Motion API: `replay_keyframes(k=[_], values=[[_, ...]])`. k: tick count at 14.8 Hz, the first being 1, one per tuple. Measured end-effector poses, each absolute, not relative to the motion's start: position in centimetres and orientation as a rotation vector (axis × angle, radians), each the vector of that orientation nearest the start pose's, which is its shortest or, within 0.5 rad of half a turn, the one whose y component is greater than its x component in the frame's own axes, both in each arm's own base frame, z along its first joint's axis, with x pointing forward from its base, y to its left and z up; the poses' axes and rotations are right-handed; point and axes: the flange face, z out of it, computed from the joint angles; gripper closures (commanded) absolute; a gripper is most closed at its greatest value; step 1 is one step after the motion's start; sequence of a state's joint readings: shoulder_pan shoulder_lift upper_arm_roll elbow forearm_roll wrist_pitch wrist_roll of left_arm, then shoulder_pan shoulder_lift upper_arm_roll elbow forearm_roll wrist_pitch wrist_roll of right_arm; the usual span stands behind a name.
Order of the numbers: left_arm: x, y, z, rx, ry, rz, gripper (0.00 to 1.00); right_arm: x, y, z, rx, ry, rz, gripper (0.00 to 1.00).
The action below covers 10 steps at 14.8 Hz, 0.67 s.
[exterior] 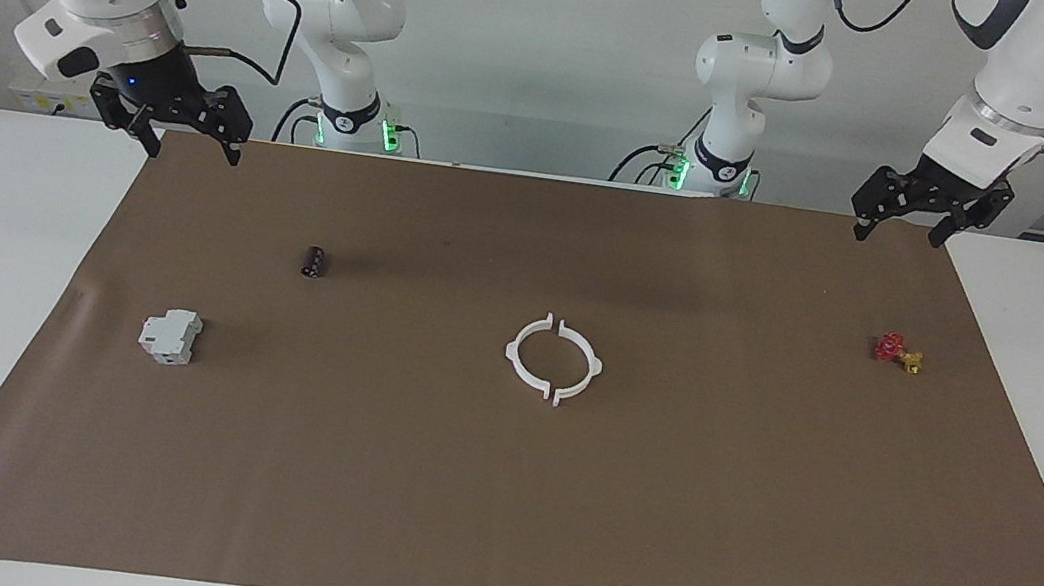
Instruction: Assemble drain pipe with both arms
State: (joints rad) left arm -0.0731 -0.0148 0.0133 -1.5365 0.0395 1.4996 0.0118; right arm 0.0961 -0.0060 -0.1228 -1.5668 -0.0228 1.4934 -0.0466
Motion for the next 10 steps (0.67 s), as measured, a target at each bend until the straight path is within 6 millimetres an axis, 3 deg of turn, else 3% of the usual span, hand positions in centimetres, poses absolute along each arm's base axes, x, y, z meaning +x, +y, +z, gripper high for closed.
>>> replay_keyframes(k=[10], values=[[54.66, -3.01, 63.61, -3.099, 0.113, 0.057, 0.0, 54.41, -1.73, 62.31, -3.159, -0.03, 0.108, 0.0]])
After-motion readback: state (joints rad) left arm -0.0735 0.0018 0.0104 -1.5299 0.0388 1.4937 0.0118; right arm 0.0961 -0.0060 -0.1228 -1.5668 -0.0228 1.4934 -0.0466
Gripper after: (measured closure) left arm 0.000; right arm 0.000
